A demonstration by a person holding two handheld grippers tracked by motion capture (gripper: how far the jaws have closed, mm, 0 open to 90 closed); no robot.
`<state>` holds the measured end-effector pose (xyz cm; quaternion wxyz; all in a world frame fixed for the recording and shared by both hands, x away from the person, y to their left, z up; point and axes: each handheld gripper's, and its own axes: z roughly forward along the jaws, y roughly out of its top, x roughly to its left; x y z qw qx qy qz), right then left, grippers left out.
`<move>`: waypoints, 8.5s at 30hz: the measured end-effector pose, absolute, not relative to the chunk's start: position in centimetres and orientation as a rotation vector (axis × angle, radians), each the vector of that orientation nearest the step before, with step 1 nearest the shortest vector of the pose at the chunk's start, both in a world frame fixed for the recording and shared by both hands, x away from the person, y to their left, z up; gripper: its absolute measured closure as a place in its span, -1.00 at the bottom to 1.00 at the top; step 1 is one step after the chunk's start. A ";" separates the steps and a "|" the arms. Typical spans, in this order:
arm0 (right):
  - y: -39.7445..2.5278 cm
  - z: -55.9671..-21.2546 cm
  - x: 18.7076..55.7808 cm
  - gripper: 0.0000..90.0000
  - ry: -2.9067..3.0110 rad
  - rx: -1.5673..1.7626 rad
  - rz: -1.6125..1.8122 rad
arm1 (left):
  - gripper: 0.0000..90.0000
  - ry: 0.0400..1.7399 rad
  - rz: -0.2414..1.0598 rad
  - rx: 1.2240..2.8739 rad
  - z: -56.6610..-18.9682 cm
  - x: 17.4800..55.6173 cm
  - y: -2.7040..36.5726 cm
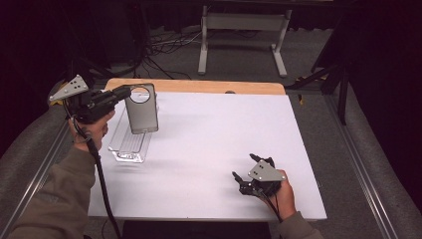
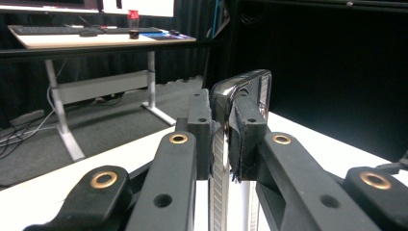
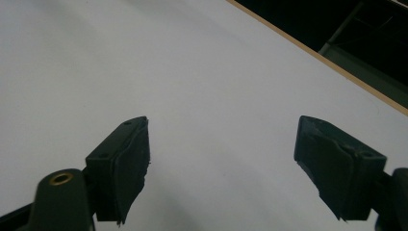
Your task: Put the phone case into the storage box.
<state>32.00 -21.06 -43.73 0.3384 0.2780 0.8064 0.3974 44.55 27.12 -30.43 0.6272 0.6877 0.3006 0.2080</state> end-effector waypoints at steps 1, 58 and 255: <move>-21.1 -43.8 32.0 -0.54 2.101 0.726 1.036 | 0.80 0.691 0.477 1.576 -30.4 44.7 27.2; -20.2 -44.3 32.2 -0.53 2.116 0.711 0.983 | 0.80 0.772 0.595 1.668 -36.1 57.3 28.3; -20.1 -43.4 32.1 -0.48 2.110 0.636 1.007 | 0.47 0.924 0.665 1.779 -38.9 51.9 28.2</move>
